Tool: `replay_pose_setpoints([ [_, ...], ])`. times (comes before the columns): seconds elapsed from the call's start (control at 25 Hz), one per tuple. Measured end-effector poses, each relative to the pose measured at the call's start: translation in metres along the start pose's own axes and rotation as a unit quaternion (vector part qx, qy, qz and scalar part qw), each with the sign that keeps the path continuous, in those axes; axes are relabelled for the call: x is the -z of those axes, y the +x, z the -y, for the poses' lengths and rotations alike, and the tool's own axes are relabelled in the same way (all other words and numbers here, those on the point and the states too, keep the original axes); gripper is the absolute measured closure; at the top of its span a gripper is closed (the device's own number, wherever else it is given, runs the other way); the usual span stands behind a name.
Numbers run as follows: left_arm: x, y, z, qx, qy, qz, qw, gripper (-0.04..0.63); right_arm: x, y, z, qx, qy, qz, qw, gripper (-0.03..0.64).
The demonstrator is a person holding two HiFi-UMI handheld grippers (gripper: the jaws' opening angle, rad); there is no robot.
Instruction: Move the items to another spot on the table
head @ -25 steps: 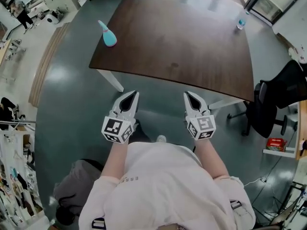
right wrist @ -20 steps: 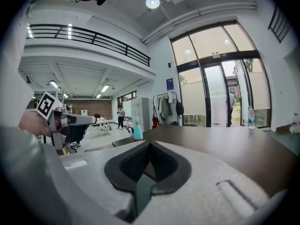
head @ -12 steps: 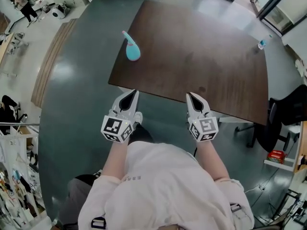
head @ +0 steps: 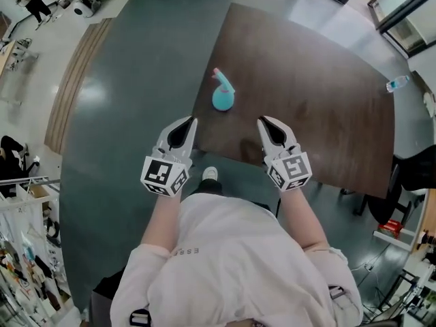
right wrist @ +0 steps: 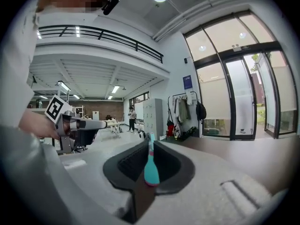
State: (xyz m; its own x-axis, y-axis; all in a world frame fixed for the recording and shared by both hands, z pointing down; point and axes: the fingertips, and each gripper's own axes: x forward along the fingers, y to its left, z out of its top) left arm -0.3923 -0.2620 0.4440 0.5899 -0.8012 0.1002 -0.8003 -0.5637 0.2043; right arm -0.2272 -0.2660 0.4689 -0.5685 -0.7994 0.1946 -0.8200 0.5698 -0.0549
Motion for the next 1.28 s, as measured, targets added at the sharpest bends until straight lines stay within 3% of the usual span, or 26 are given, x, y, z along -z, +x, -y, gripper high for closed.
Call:
replay_pose_setpoints([
  [0.04, -0.001, 0.002, -0.011, -0.001, 0.002, -0.001, 1.0, 0.588, -0.003, 0.015, -0.003, -0.006, 0.0, 0.003, 1.0, 0.579],
  [0.24, -0.003, 0.01, -0.058, -0.006, -0.005, -0.01, 0.9999, 0.588, -0.017, 0.076, -0.019, -0.022, -0.015, 0.011, 1.0, 0.498],
  [0.36, 0.002, 0.017, -0.072, -0.004, -0.013, -0.009, 0.9999, 0.588, -0.006, 0.105, -0.017, -0.027, -0.001, -0.004, 1.0, 0.412],
  [0.44, 0.009, 0.024, -0.076, -0.005, -0.017, -0.01, 0.9998, 0.588, 0.006, 0.119, -0.011, -0.031, 0.007, -0.015, 0.999, 0.4],
  [0.88, 0.048, 0.035, -0.091, -0.003, -0.033, -0.017, 0.9993, 0.588, 0.046, 0.161, -0.009, -0.037, -0.01, -0.042, 0.998, 0.399],
  [0.96, 0.048, 0.032, -0.094, -0.001, -0.034, -0.018, 0.9993, 0.588, 0.05, 0.165, -0.011, -0.033, -0.016, -0.045, 0.998, 0.424],
  [1.0, 0.047, 0.03, -0.096, 0.001, -0.035, -0.017, 0.9992, 0.588, 0.051, 0.167, -0.012, -0.03, -0.02, -0.047, 0.998, 0.475],
  [1.28, 0.027, 0.026, -0.088, 0.012, -0.035, -0.007, 0.9993, 0.588, 0.042, 0.148, -0.002, 0.007, -0.017, -0.051, 0.999, 0.483],
])
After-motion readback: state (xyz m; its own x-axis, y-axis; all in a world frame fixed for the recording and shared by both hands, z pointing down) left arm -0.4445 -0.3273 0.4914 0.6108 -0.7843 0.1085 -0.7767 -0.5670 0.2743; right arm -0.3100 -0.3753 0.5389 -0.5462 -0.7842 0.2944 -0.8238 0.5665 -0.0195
